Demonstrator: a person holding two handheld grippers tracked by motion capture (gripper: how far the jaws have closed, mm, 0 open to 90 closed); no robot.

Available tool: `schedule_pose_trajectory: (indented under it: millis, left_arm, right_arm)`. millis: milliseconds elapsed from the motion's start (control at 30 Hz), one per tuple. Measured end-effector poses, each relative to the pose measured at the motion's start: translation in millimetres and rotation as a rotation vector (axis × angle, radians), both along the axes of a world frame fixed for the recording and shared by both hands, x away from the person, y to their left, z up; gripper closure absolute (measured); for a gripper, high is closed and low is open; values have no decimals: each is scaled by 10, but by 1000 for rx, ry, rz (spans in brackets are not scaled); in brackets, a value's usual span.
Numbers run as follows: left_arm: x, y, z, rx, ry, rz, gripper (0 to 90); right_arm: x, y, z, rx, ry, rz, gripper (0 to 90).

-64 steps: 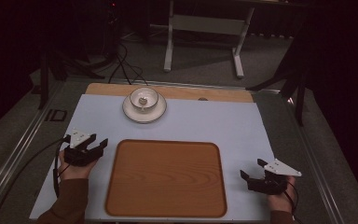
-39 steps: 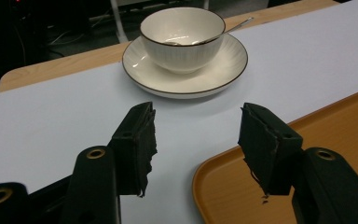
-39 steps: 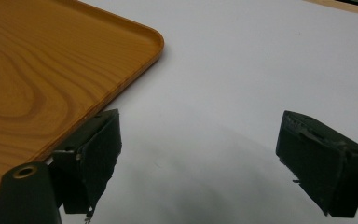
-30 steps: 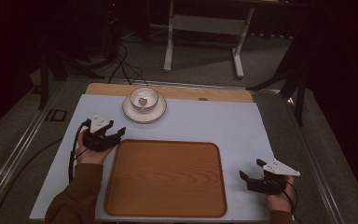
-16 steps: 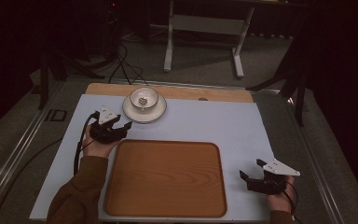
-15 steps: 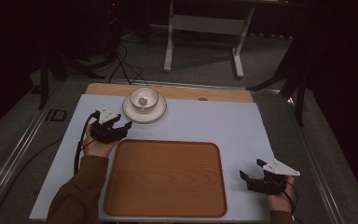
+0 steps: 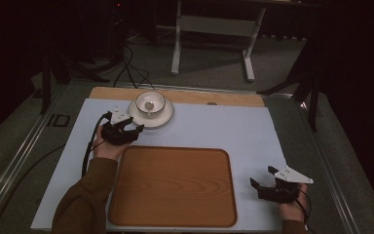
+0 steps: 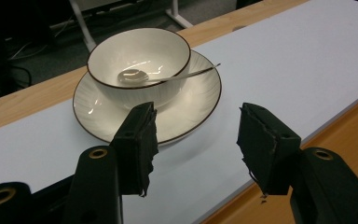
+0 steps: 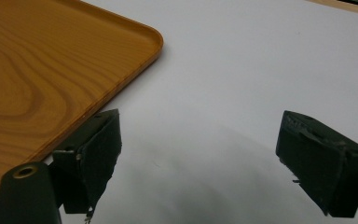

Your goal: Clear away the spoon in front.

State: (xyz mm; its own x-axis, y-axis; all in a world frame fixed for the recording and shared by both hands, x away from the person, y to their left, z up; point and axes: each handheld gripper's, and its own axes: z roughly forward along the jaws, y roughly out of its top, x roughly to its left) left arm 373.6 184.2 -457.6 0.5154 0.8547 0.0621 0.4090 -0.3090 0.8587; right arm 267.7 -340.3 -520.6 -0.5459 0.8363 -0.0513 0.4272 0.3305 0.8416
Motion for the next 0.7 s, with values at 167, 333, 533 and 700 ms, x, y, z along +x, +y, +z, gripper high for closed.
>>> schedule_pose_trajectory:
  millis: [167,333,533,700]
  left_arm:
    - [54,-28,-8,-1,5,-5,462]
    - [95,-70,9,27,-11,-5,464]
    - [174,-105,19,42,-19,-10,486]
    - [238,-150,34,48,-16,-32,504]
  right_arm:
    - [2,1,-1,0,0,1,139]
    - [5,1,-3,1,0,1,139]
    - [4,1,-2,-2,3,1,139]
    - [7,0,-4,-1,3,2,139]
